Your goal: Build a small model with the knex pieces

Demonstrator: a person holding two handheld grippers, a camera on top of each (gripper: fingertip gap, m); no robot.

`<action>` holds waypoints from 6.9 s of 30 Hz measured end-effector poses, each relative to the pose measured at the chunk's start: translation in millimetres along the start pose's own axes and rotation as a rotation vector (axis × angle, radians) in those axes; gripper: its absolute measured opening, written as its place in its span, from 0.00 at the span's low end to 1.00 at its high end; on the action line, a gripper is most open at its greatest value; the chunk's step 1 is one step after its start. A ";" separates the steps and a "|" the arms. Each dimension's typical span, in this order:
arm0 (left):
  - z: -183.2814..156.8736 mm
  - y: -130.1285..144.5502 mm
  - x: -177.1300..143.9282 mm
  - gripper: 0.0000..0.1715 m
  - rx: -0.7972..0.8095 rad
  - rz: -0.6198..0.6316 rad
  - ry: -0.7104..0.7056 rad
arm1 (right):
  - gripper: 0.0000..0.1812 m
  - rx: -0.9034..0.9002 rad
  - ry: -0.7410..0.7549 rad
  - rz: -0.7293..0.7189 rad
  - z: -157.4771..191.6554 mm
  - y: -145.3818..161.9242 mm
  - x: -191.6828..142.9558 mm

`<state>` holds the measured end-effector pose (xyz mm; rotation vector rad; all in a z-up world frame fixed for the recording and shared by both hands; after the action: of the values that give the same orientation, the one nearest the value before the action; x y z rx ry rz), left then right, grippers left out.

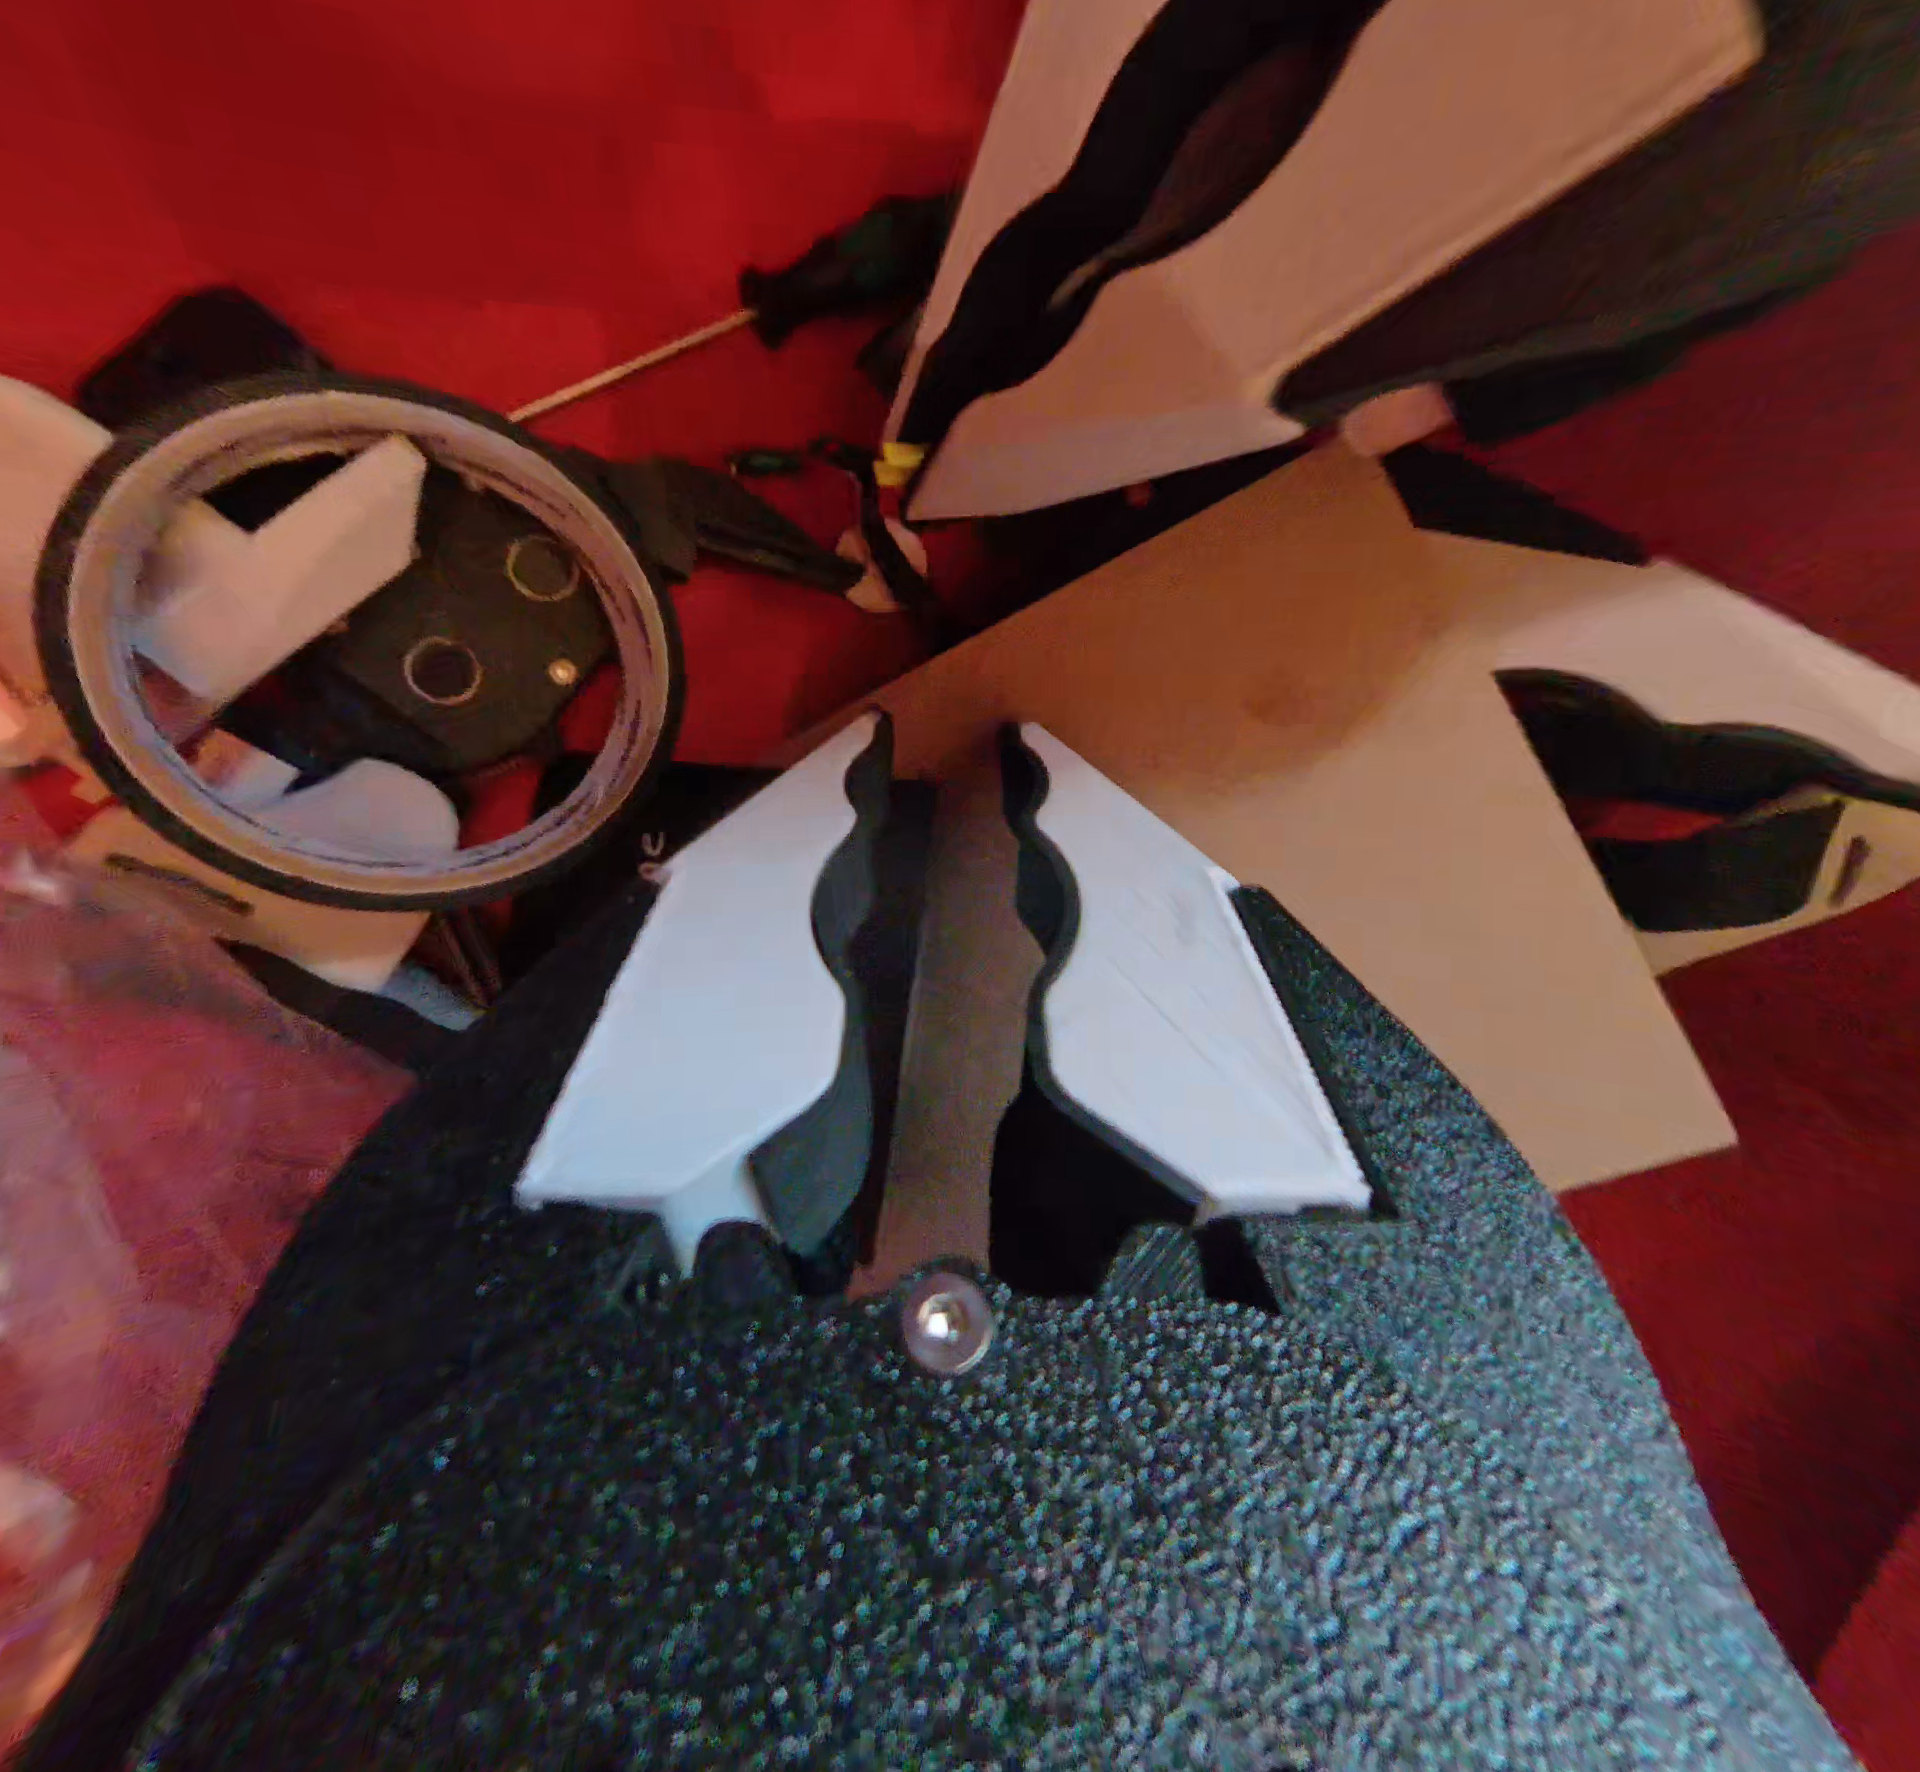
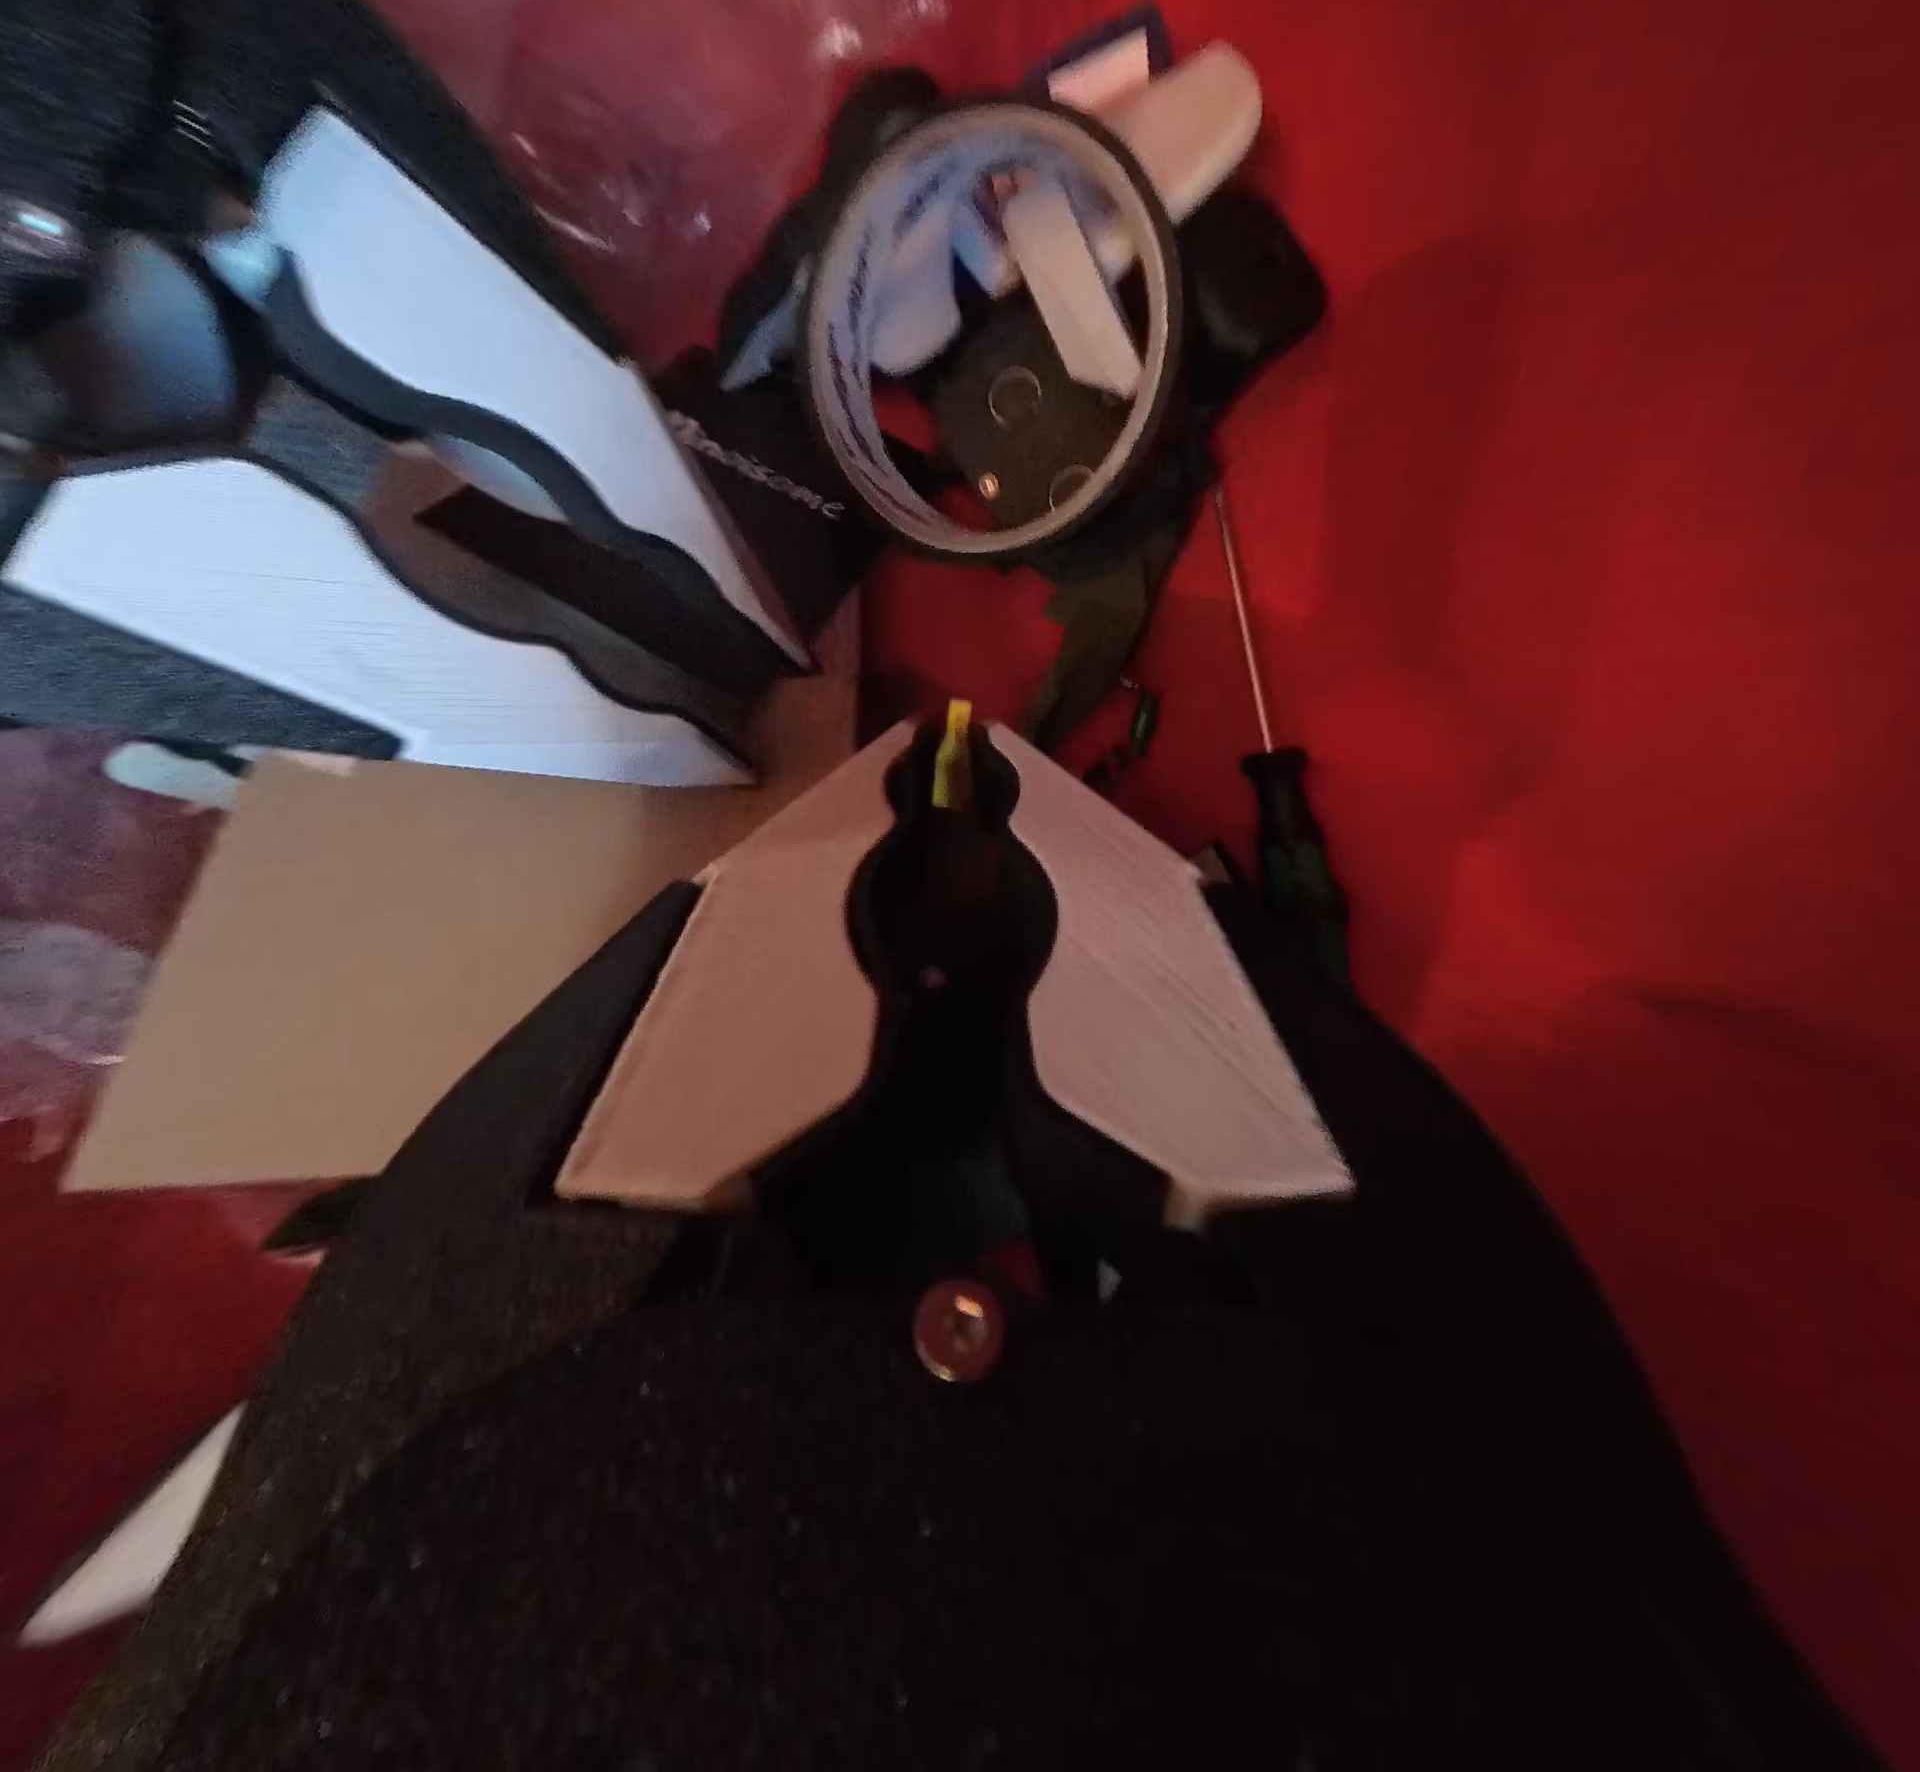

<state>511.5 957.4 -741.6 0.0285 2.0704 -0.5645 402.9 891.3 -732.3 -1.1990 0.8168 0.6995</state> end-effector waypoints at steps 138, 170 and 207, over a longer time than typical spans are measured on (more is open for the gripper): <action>-915.8 -1378.1 57.3 0.04 -0.138 -0.813 -0.488 | 0.02 0.017 0.439 -0.581 -994.3 497.0 -1633.9; -827.6 -1813.9 149.8 0.14 -0.650 -1.548 -0.130 | 0.03 -0.930 -1.196 -0.663 -1436.3 66.2 -1454.3; -508.6 -1800.9 -59.1 0.03 -0.927 -2.003 -1.101 | 0.05 -1.011 -2.332 0.221 -1316.7 -354.0 -1157.4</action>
<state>-298.2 -433.8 214.5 -2.3719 0.4441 -0.3813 -150.0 -518.2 219.8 -0.3056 -1.5291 2.0165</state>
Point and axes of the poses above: each gripper's, where its closed fingertips meet, x out along the fingers, y out of its underside, z = x × y across the jaws, the point moved 9 cm from there along -x, back along the fingers, and after that the axes turned 12 degrees about -x, right-handed, at the moved point
